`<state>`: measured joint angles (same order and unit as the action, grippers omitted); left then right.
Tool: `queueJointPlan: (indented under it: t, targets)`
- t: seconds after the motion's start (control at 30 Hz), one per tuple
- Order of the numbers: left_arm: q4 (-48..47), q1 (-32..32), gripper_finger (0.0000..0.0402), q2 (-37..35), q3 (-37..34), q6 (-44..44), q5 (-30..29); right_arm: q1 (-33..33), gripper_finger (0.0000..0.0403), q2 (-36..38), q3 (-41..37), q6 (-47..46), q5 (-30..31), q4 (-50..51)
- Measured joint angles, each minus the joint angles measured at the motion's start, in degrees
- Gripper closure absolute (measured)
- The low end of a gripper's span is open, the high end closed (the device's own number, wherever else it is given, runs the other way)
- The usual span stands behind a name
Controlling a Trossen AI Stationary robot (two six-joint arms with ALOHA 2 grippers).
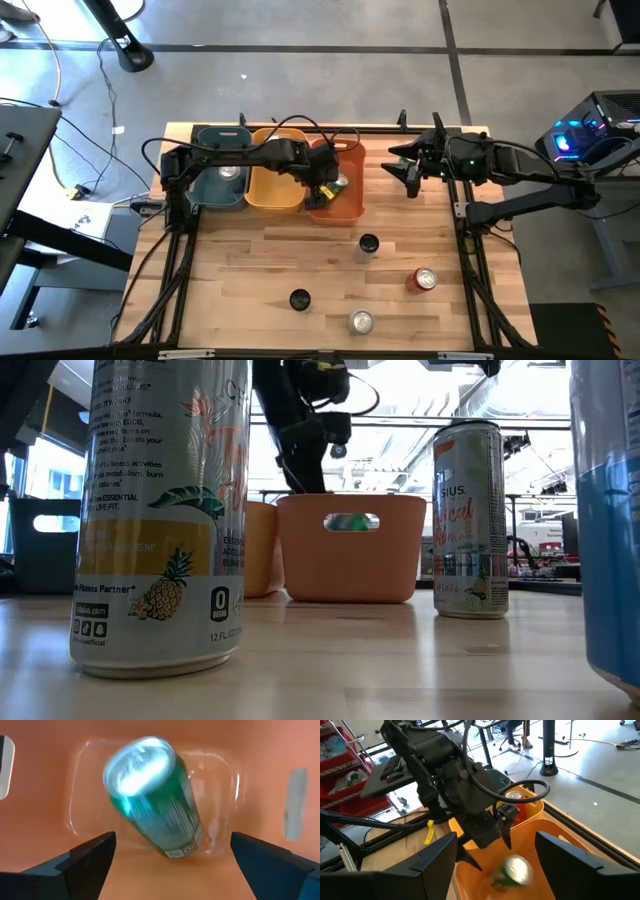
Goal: Sort soda cans
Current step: Put the bottom green soda can into the orange bin
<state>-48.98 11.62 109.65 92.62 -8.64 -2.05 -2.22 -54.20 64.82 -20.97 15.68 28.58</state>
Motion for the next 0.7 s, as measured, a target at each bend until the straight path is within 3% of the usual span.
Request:
queueJointPlan:
  t: [0.4,0.7]
  targets:
    - [5.01,0.36,0.0025,0.28,0.57,1.28,-0.06,0.02,0.0139,-1.7,-0.02,-1.07,-0.13,-0.12]
    - [13.09,2.06,0.0025,6.09,0.61,6.49,-0.92,0.02,0.0139,-1.55,-0.02,-1.23,-0.44,-1.42]
